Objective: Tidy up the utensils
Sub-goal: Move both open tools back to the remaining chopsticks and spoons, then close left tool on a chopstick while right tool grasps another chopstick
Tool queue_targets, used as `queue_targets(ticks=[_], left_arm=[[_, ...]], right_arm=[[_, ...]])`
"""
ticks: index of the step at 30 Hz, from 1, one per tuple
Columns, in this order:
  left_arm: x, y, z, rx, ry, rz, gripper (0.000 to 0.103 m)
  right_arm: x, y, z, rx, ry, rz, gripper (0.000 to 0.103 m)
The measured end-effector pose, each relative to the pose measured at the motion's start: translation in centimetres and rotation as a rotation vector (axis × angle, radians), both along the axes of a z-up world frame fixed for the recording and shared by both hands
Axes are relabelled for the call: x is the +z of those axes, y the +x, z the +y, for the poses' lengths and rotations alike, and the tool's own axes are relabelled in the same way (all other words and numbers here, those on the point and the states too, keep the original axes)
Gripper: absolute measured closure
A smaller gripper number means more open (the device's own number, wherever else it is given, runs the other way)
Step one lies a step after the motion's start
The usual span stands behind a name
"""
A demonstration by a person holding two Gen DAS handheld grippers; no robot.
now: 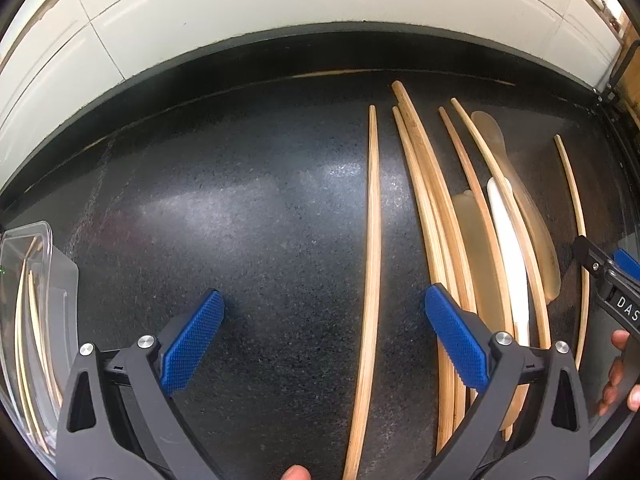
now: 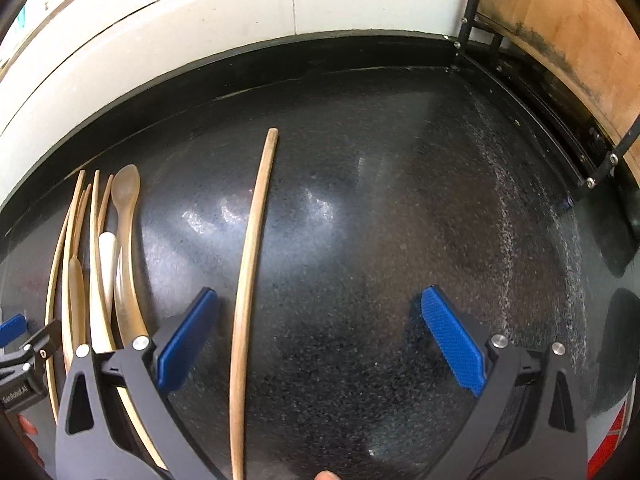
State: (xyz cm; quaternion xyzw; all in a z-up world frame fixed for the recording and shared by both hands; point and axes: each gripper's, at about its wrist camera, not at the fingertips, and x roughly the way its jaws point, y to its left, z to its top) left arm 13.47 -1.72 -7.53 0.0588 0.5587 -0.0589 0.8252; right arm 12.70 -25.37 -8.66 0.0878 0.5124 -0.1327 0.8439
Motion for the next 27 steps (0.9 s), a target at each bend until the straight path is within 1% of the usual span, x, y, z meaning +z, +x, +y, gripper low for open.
queue_targets(ticks=[6,14,15,16,17,18,19,20,22,25,27], left_arm=[[0.4,-0.3,-0.3,0.008,0.000,-0.010,0.005],[0.4,-0.4,-0.5,-0.013,-0.003,-0.024,0.005],[0.5,-0.4,-0.6,-0.023,-0.007,-0.027,0.014],[1.1,-0.8,-0.9,-0.055,-0.010,-0.077,0.035],[1.5,-1.0,-1.3,-0.088,0.011,-0.111,0.095],[1.4,-1.1,-1.6,-0.091,0.048,-0.106,0.098],[1.2,-1.1,-1.4,-0.087,-0.001,-0.087,0.098],[1.1,-1.0,-1.3,-0.084,-0.027,-0.068,0.098],[0.8,-1.1,-0.9,-0.070,-0.080,-0.032,0.098],[0.7,-1.8,-0.9,-0.070,-0.127,-0.012,0.098],[1.2,-2.4,-1.2,-0.084,-0.140,-0.022,0.098]], right_arm=[[0.1,0.3,0.5,-0.008,0.000,0.002,0.005],[0.0,0.7,1.0,0.051,0.002,-0.008,0.006],[0.3,0.5,1.3,0.073,0.001,-0.027,0.021],[1.0,0.1,1.8,0.112,-0.017,-0.072,0.083],[1.1,0.0,2.4,0.142,-0.012,-0.072,0.095],[1.0,0.0,2.5,0.151,0.010,-0.067,0.095],[0.9,-0.1,2.3,0.156,0.042,-0.071,0.095],[0.8,-0.2,2.1,0.157,0.054,-0.072,0.096],[0.7,-0.7,1.2,0.144,0.113,-0.067,0.096],[0.6,-1.9,0.0,0.095,0.201,-0.061,0.096],[1.0,-2.6,-0.1,0.088,0.235,-0.065,0.096]])
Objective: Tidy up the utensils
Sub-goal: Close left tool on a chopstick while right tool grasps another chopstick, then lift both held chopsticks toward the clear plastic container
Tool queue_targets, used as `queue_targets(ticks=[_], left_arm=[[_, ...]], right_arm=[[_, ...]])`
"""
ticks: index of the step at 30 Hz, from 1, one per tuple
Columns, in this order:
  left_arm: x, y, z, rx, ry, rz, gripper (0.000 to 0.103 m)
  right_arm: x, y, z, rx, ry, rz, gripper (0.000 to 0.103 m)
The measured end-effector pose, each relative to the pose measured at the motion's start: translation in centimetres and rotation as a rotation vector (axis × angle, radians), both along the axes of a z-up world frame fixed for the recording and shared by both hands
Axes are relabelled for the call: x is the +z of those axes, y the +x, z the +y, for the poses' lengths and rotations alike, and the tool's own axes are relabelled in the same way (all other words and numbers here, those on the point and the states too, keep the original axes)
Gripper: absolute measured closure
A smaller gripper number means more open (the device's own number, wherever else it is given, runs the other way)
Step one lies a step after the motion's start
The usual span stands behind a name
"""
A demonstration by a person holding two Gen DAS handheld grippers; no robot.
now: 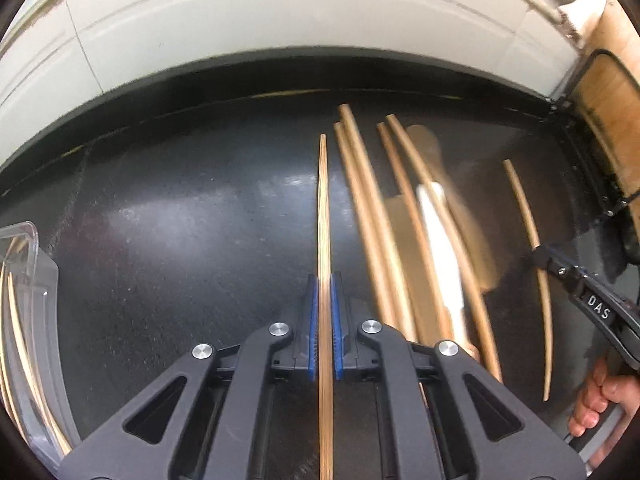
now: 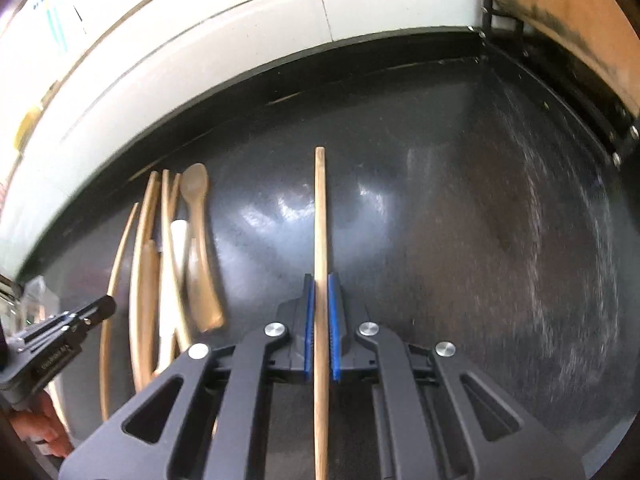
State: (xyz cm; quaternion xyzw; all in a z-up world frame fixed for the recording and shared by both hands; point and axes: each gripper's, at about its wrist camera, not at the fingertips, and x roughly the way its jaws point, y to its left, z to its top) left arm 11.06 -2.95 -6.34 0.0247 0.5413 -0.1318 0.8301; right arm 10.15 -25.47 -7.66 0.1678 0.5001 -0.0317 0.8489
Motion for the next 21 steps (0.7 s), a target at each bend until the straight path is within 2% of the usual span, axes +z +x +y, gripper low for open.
queue_targets(ticks=[5,9,14,18,21], left_arm=[[2.0,-0.3,0.5,-0.020,-0.031,-0.026,0.098],[4.0,-0.6,3.6,0.002,-0.062,-0.036,0.098],[8.8,-1.1,8.9,0.044,-0.142,-0.060,0.098],[11.9,-1.9,12.9,0.073,-0.126,-0.122,0.098],[10.9,-1.9,17.6,0.145,-0.086,-0.086,0.098]], right_arm=[[3.1,-1.5,1.5,0.032,0.048,-0.061,0.096],[6.2,-1.8,3.7,0.076,0.097,-0.109,0.096],[9.2,-2.4,8.0,0.131,0.267,-0.121,0.096],[11.2,-3.0,13.2,0.246,0.360,-0.159,0.096],[10.0,-3.2,17.0,0.299,0.355,-0.101,0.096]])
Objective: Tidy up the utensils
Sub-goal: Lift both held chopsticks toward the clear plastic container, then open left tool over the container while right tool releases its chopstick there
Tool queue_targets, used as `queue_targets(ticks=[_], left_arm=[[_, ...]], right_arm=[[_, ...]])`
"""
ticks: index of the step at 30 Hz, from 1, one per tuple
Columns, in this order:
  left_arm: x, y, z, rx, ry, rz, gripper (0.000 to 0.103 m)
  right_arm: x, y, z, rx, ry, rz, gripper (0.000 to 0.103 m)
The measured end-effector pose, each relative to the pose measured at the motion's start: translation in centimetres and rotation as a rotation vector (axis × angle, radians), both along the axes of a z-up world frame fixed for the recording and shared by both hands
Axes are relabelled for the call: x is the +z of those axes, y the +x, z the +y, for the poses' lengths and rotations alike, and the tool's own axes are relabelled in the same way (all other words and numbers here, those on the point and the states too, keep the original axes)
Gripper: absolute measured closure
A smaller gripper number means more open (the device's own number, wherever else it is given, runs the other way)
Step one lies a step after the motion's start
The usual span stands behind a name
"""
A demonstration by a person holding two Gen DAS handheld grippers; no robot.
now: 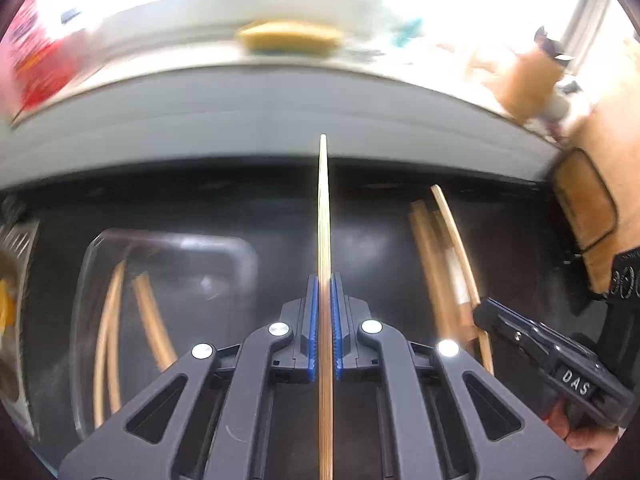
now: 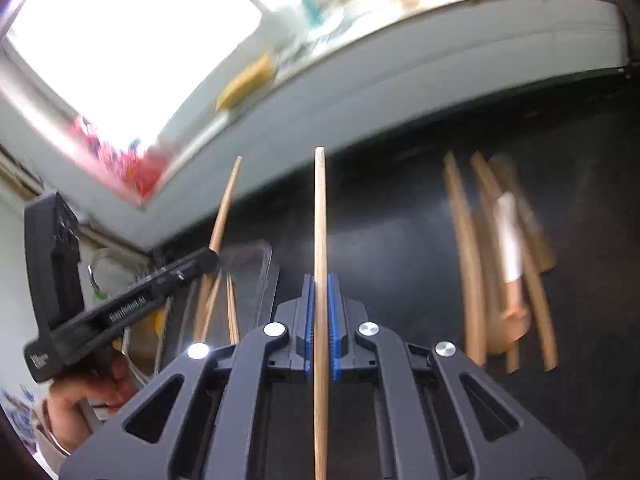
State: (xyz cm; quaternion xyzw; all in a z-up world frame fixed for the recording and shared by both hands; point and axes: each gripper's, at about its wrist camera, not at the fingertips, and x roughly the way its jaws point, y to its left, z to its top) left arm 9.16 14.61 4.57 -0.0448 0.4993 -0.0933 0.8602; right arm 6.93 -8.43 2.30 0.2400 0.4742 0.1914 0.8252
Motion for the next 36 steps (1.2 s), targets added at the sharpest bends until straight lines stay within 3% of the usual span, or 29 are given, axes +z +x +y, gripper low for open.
queue_targets(ticks=[2,9,19,27,29,31,32,33,34,36], left_arm=[[-0.7,-0.4,2.7,0.033,0.011,0.030,0.098],[-1.5,-1.7,9.7,0.113,0.019,0.059,0.098],[-0.7,-3.5,15.0,0.088,-0.010,0.037,0.098],[-1.6,-3.5,17.1,0.043,-0.028,0.051,0.097],[-1.7,-3.0,17.8,0.076,-0.016,0.039,0.097],[-1.9,-2.2,19.1,0.150,-0.014,0.074,0.078],[-1.9,-1.9,19.5,0.170,-0.019,0.096,0.026],[-1.9,-1.7,19.9,0.186,-0.027,0.109,0.007],[-1.5,-1.7,20.3,0.192,-0.036,0.087,0.006],[-0.8,-1.7,20.6,0.217,-0.003,0.045,0.006]], right_arm=[[-0.8,-0.6,2.2,0.037,0.020,0.034,0.096],[-0.7,-2.4,9.4,0.130,0.024,0.029,0.096],[-0.9,-2.7,16.1,0.111,0.038,0.027,0.096],[-1.2,-2.1,19.9,0.068,-0.017,0.016,0.096],[-1.4,-1.6,20.8,0.089,-0.100,0.009,0.096],[-1.7,-1.4,21.7,0.118,-0.192,-0.034,0.095],[-1.8,-1.6,21.8,0.117,-0.205,-0.052,0.093],[-1.8,-1.7,21.8,0.122,-0.231,-0.059,0.067],[-1.9,-1.9,21.7,0.127,-0.263,-0.061,0.006],[-1.6,-2.5,21.0,0.115,-0.307,-0.119,0.007]])
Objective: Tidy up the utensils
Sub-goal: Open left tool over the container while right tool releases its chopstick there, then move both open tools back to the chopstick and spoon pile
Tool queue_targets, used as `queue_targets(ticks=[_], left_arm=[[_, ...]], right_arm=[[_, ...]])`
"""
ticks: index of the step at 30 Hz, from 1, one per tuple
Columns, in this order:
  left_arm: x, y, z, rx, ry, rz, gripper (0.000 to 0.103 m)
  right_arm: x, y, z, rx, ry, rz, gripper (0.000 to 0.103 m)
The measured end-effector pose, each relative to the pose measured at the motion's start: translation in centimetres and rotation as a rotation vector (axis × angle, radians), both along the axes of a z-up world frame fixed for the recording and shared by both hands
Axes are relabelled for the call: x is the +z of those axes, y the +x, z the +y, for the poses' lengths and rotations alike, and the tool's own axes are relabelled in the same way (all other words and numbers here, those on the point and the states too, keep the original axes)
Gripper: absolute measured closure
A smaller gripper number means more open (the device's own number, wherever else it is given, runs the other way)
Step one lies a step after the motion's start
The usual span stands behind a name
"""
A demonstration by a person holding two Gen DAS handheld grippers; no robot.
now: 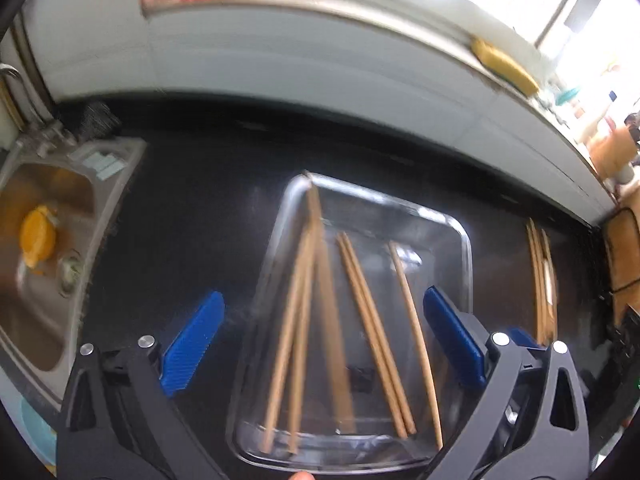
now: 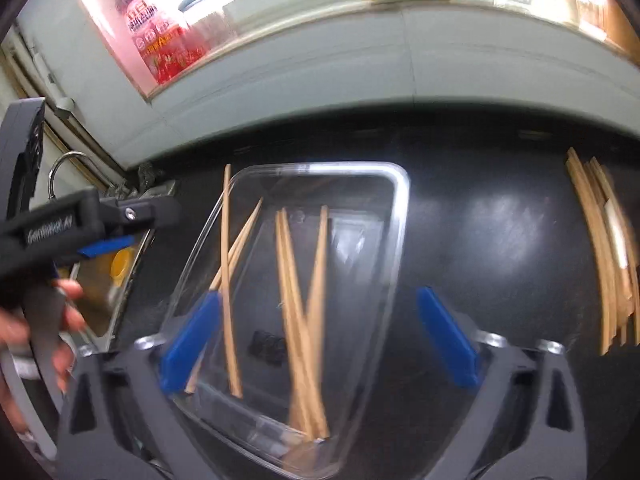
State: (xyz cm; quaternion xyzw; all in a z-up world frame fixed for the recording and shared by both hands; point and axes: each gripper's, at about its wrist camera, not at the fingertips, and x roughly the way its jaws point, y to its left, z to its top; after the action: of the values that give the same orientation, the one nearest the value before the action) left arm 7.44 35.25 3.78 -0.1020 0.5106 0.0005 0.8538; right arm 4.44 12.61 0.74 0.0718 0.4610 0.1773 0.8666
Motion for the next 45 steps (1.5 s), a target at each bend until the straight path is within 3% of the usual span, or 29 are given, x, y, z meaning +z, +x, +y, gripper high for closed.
queue_targets(ticks=[4,9,19,28,31,37,38,45], left_arm=[[0.9,0.0,0.3,0.040,0.027,-0.053,0.006],[1.0,0.2,-1.7,0.033,0.049,-0.069,0.006],[-0.8,1.5,-13.9,-0.125,0.037,-0.021,0.006],[-3.7,2.0,-25.9,-0.282,0.049,0.039,0.006],[-5.2,2.0,-29.2,-0.315,0.062,0.068,0.006],[-8.7,2.1,-34.5,-0.365,0.171,0.116,0.006],[-9.3,2.2,-35.0,-0.364,0.176,0.129,0.006],[-11.2,2.8,-36.9,-0.321,0.173,0.182,0.006]], right_arm=[[0.5,-0.6,-1.7,-0.029,-0.131,-0.102,0.007],[-0.2,-0.4,-5.3,-0.098,-0.144,-0.073,0.007],[-1.0,-1.4,-15.1,-0.219,-0.160,-0.027,0.007],[-3.0,-2.6,-26.9,-0.363,-0.194,0.037,0.007],[-3.6,-2.2,-29.5,-0.349,-0.192,0.106,0.007],[-3.2,-2.0,-33.1,-0.329,-0.256,0.047,0.007],[-3.2,-1.8,-33.8,-0.302,-0.246,0.105,0.007],[-4.3,-0.3,-36.9,-0.283,-0.232,0.126,0.007]])
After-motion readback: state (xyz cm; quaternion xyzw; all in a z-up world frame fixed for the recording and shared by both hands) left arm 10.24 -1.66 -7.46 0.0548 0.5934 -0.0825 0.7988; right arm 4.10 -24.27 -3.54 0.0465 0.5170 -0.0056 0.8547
